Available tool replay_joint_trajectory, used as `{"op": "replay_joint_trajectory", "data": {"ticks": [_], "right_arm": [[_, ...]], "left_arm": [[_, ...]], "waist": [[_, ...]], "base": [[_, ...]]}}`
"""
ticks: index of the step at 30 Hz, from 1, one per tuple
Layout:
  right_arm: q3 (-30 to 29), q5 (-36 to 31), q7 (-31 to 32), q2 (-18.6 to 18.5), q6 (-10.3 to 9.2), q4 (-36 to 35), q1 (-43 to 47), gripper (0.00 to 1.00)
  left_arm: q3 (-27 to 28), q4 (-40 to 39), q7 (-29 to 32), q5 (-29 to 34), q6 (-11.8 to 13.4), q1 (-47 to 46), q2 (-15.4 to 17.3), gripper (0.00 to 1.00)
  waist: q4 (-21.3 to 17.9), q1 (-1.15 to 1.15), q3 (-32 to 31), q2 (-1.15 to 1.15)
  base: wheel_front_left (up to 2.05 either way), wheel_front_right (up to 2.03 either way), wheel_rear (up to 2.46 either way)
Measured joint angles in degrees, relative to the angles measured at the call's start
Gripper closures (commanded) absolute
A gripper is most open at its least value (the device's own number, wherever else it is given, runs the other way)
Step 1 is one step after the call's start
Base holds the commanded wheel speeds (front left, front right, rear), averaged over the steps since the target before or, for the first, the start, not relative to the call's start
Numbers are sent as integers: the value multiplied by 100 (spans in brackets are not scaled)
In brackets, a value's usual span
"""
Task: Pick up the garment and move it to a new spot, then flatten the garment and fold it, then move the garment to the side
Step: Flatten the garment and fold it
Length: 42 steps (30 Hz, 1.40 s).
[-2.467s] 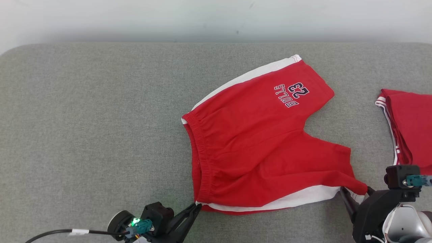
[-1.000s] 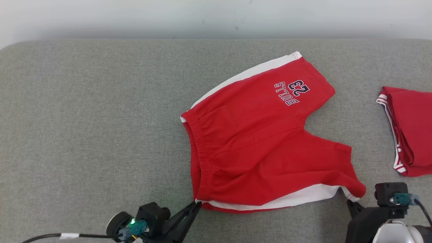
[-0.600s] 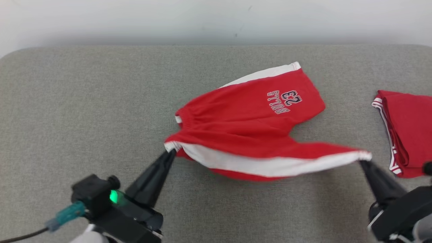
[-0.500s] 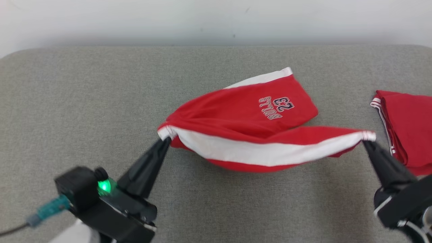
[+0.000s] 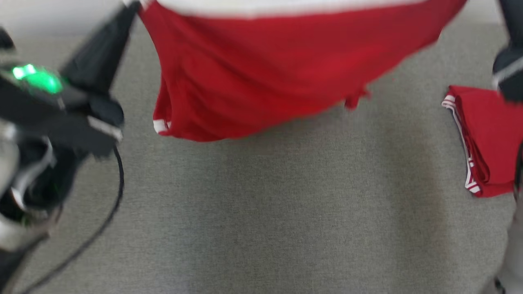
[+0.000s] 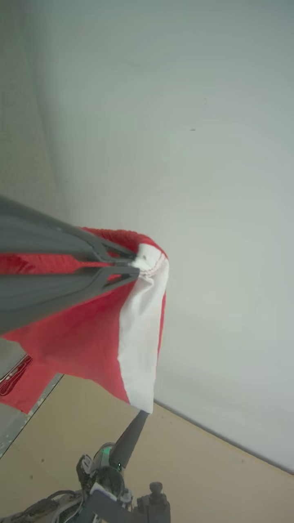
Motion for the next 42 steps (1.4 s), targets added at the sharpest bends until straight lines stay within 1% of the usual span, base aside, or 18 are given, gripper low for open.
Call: {"op": "replay_joint_trajectory", "data": {"ticks": [4,5,6,7,9,10,11,13,16,17,20,22,24,27,29,32,37,42], "right_arm": [[192,97,-45,559,-2,1188,-1187,100],[452,-134,-115,497,-1,1419,-1478,100],[452,-134,-115,497,-1,1419,-1478,100],[636,-506,-446,415,1,1909,-2143,100],[590,-822,-938,454,0,2466,-2671,100],[477,-970,-1285,511,0,2685,-2919,100],[477,-970,-1285,511,0,2685,-2919,100],[172,-1217,-2002,641,0,3120,-3491,100],[-126,-1285,-2860,793,0,3598,-4152,100],[-99,-1306,-3021,805,0,3713,-4283,100],[16,-1100,-3418,845,0,3830,-4506,100],[111,-948,-3401,842,0,3912,-4516,100],[488,-789,-3087,733,0,4064,-4379,100],[1154,-584,-2668,387,0,4100,-3846,100],[1462,-288,-2453,152,0,3933,-3475,100],[1667,129,-2221,-176,0,3474,-2778,100],[1585,660,-1527,-782,0,2394,-1247,100],[1104,1005,-555,-1074,-1,989,667,100]], "left_arm": [[192,659,401,-274,325,-992,-299,100],[244,826,446,-277,377,-1277,-355,100],[244,826,446,-277,377,-1277,-355,100],[313,1162,494,-260,489,-1821,-505,100],[402,1527,296,-99,544,-2337,-677,100],[419,1662,157,3,541,-2576,-776,100],[419,1662,157,3,541,-2576,-776,100],[479,1960,-187,196,490,-2950,-1009,100],[545,2263,-710,402,383,-3360,-1240,100],[474,2297,-800,603,324,-3495,-1239,100],[424,2307,-1047,814,189,-3702,-1307,100],[411,2331,-1102,822,149,-3698,-1307,100],[309,2330,-1101,851,16,-3582,-1277,100],[85,2362,-1076,862,-132,-3075,-1262,100],[-12,2356,-1082,822,-224,-2708,-1238,100],[-93,2295,-1194,628,-335,-2001,-1237,100],[-219,2111,-1400,385,-475,-662,-1244,100],[-430,1869,-1525,487,-519,711,-1295,100]], "waist": [[-75,0,392,0],[-96,1,504,1],[-96,1,504,1],[-141,1,744,1],[-189,1,989,1],[-213,1,1108,1],[-213,1,1108,1],[-261,2,1342,1],[-331,2,1653,2],[-354,2,1740,1],[-420,0,1960,1],[-464,1,2057,1],[-507,1,2113,1],[-533,1,2081,1],[-524,0,2026,1],[-495,-1,1880,0],[-408,-2,1477,0],[-288,-3,940,-1]], "base": [[0,0,0],[0,0,0],[0,0,0],[0,0,0],[0,0,0],[0,0,0],[0,0,0],[0,0,0],[0,0,0],[0,0,0],[0,0,0],[0,0,0],[0,0,0],[0,0,0],[0,0,0],[0,0,0],[0,0,0],[0,0,0]]}}
